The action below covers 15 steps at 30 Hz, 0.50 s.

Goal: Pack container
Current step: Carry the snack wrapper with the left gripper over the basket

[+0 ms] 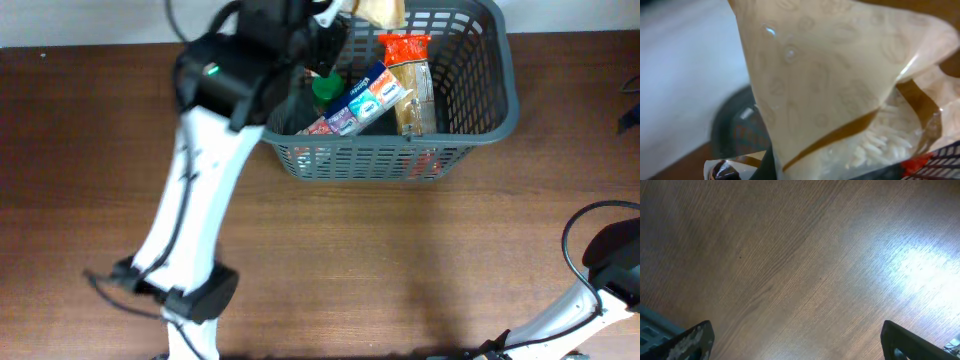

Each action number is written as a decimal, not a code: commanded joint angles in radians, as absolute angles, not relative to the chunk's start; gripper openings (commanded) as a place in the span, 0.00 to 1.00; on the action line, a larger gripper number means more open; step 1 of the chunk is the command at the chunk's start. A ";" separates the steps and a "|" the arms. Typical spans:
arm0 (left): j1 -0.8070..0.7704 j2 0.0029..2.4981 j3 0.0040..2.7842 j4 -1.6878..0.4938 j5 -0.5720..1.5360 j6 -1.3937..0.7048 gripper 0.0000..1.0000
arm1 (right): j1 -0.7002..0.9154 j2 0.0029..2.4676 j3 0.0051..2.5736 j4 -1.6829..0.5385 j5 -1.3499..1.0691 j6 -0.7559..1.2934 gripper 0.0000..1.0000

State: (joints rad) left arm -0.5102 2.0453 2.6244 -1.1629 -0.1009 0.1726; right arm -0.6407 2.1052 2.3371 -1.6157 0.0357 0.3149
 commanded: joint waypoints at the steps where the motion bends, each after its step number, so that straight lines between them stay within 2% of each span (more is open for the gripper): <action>1: -0.501 2.107 2.626 -1.146 -0.067 0.173 0.02 | -0.641 2.103 2.333 -1.615 0.034 0.323 0.99; 15: -0.499 2.321 2.625 -1.183 0.039 0.143 0.02 | -0.641 2.103 2.333 -1.615 0.034 0.323 0.99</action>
